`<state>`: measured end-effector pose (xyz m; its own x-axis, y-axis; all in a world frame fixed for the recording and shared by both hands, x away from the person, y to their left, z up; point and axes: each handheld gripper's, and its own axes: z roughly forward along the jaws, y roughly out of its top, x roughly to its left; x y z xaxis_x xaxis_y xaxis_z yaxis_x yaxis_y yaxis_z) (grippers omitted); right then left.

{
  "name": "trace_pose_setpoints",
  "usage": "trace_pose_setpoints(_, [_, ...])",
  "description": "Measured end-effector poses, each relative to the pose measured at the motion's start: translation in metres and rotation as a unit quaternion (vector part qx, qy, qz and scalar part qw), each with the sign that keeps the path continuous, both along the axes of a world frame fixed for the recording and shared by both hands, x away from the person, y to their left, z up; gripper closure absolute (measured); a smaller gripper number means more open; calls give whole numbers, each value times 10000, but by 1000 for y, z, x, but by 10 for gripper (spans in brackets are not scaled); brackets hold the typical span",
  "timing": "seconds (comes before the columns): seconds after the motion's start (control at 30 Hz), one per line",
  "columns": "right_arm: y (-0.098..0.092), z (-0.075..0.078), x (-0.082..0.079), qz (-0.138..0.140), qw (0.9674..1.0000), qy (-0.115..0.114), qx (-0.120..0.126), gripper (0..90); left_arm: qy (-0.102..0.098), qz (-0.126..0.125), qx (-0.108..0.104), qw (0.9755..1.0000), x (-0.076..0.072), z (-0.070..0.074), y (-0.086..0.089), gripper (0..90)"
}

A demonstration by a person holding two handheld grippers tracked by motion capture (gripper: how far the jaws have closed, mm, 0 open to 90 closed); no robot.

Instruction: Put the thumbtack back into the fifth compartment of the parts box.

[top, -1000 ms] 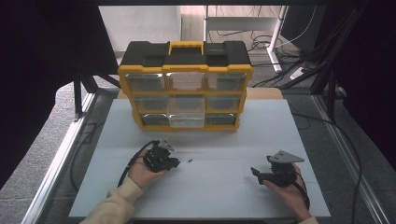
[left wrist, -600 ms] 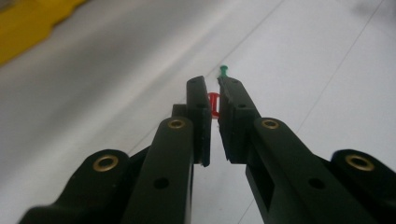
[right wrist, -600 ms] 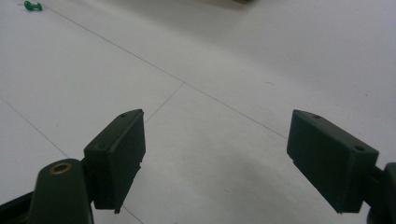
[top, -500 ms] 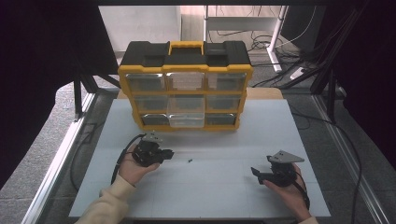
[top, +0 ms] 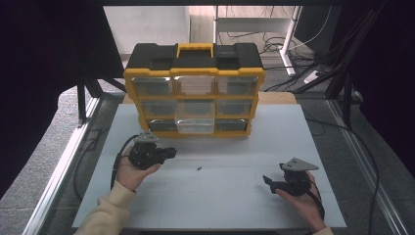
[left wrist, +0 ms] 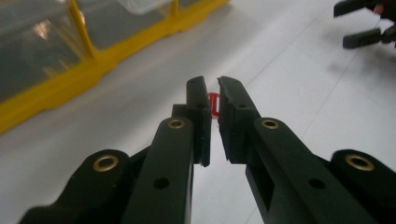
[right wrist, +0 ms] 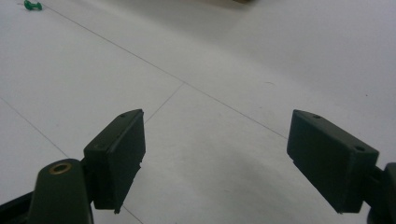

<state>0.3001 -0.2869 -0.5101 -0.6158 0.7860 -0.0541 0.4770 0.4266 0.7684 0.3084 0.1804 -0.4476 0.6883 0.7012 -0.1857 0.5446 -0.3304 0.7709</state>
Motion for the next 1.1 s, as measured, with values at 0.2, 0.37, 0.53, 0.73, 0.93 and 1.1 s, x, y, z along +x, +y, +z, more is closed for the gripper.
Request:
trace_pose_setpoints(0.2, [0,0,0,-14,10000,-15,11,193,-241,48,-135,9996,-2,10,1,828])
trace_pose_setpoints(0.37, [0,0,0,-3,10000,-3,-13,193,-401,119,-275,9987,-3,19,2,828])
trace_pose_setpoints(0.53, [0,0,0,-14,10000,-8,23,193,-524,175,-376,9978,-2,24,2,828])
trace_pose_setpoints(0.73, [-1,1,0,-35,10000,-9,13,193,-599,242,-573,9963,-1,35,7,828])
trace_pose_setpoints(0.93, [-3,2,0,-56,10000,-22,64,193,-703,327,-663,9948,1,47,10,828])
trace_pose_setpoints(1.1, [-3,2,0,-48,10000,-16,64,193,-826,358,-712,9934,0,56,11,828])
